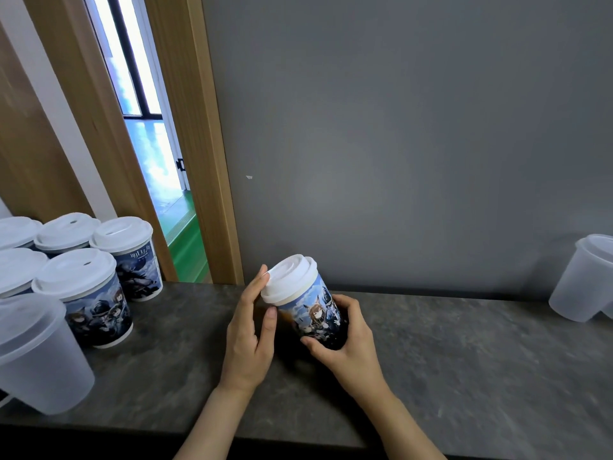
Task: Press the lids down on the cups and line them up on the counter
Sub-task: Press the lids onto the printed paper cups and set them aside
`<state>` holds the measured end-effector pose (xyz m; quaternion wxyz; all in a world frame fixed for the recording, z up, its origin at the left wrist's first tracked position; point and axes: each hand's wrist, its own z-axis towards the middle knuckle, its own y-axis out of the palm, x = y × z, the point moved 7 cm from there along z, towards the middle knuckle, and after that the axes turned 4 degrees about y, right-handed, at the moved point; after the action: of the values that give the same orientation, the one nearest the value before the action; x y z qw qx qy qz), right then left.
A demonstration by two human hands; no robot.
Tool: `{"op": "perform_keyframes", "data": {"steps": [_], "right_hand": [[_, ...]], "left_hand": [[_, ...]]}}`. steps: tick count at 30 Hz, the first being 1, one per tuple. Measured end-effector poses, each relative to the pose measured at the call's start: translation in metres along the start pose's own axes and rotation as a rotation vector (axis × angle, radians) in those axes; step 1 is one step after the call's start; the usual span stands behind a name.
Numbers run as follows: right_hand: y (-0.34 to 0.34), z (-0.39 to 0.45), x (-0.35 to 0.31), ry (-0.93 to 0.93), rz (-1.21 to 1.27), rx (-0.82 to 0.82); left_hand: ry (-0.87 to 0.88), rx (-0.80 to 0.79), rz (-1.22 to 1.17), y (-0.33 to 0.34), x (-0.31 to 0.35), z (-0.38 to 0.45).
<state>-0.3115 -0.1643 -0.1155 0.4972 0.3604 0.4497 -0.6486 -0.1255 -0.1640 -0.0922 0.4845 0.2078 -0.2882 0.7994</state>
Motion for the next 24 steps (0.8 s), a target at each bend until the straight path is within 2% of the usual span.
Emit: {"op": "perform_keyframes", "data": {"steps": [4, 10, 14, 17, 21, 24], "right_hand": [[0.004, -0.001, 0.003, 0.079, 0.137, -0.091], [-0.002, 0.003, 0.008, 0.141, 0.290, -0.088], [0.006, 0.003, 0.014, 0.175, 0.267, -0.170], [0.006, 0.003, 0.011, 0.145, 0.251, -0.169], [0.000, 0.005, 0.010, 0.136, 0.254, -0.109], [0.006, 0.002, 0.008, 0.118, 0.233, -0.169]], "left_hand": [[0.015, -0.008, 0.025, 0.000, 0.000, 0.000], [-0.027, -0.027, 0.059, 0.002, -0.002, 0.000], [0.083, -0.072, 0.119, 0.006, 0.008, 0.000], [0.157, -0.102, 0.174, 0.009, 0.013, -0.002], [0.252, -0.076, 0.227, 0.009, 0.018, -0.003], [0.278, -0.053, 0.217, 0.008, 0.020, -0.003]]}}
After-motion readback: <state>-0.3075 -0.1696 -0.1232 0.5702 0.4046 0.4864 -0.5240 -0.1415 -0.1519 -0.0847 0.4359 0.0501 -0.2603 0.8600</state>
